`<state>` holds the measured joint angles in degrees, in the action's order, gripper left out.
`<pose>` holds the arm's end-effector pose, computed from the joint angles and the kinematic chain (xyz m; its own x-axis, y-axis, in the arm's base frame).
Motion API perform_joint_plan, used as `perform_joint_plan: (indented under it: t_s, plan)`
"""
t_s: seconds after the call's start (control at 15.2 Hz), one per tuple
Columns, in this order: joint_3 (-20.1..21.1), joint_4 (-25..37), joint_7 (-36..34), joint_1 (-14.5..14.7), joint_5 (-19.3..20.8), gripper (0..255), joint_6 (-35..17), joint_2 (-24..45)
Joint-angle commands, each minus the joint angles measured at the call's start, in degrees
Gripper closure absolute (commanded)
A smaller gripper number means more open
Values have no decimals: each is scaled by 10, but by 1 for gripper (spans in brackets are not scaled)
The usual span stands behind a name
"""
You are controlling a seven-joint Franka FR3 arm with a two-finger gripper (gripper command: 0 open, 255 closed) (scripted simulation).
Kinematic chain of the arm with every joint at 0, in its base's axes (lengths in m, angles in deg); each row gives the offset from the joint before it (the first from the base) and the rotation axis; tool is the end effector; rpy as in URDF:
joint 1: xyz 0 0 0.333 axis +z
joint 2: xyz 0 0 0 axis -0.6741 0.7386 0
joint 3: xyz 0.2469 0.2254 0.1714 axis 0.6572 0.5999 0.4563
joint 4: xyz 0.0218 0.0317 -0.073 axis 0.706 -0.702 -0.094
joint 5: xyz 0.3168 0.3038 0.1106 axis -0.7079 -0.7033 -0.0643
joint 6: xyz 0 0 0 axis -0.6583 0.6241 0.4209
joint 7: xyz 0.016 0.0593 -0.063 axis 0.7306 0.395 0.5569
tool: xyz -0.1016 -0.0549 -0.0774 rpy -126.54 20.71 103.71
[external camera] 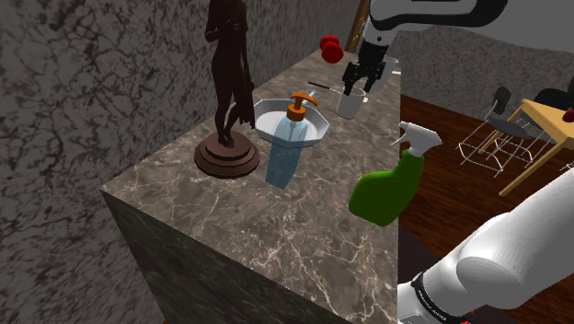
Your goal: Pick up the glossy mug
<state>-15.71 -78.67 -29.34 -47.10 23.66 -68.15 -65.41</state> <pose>0.5903 -0.1616 0.5829 0.9884 -0.1479 0.0330 -0.1499 -0.9865 0.0664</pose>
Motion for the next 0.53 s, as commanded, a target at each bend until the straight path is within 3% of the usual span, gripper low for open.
perform_joint_plan:
  t_s: [0.0,0.2,0.46]
  plan:
    - [-9,50,17,-7,-14,0,-5,53]
    - [-17,122,37,-20,-35,0,2,118]
    - [-16,90,36,-20,-34,0,-29,117]
